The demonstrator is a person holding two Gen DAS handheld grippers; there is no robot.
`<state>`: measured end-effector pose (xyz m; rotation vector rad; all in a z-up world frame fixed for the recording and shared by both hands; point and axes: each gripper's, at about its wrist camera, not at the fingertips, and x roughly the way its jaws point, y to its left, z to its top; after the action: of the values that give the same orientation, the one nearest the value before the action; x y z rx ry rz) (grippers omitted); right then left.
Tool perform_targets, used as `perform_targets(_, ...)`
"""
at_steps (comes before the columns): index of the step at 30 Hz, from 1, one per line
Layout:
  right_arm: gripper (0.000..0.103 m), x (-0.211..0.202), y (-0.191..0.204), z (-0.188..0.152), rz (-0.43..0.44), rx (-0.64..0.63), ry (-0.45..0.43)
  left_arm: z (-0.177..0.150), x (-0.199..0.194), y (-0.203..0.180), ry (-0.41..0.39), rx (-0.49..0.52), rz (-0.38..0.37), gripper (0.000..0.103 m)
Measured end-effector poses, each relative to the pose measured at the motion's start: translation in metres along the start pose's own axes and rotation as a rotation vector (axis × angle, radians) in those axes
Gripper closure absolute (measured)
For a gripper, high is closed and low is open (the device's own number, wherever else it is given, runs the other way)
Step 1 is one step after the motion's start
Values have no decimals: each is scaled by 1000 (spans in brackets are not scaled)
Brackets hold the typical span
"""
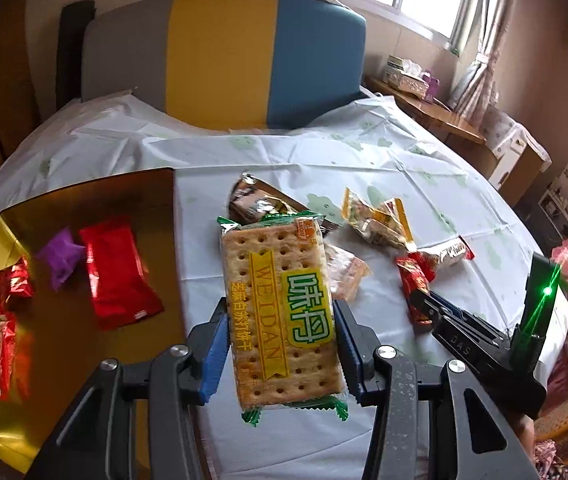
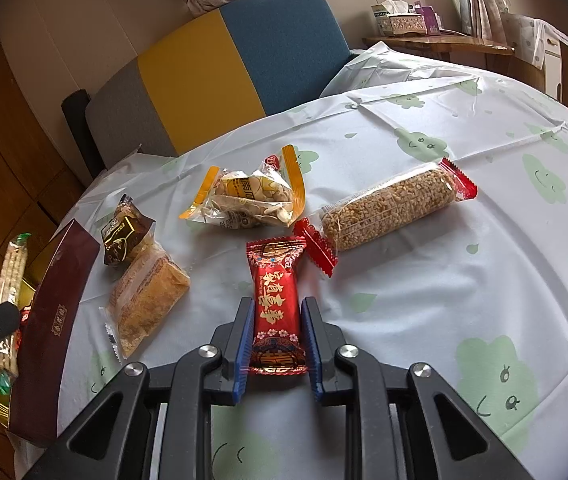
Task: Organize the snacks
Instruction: 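Grasp the yellow-labelled cracker pack with the left tool and lift it, then carry the cracker pack into the gold tray and release it with the left tool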
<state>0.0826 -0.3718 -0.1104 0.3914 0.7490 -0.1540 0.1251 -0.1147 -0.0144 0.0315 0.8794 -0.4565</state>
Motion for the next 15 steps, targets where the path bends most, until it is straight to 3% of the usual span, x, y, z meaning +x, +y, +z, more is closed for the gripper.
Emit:
perform_targets(9,80,0,0,0,-3,-3,0,9,-16,61,-25,-109,50,54)
perform_targets(15,80,0,1,0,-8,-7,0,4,-7,121,25,-202,120,54)
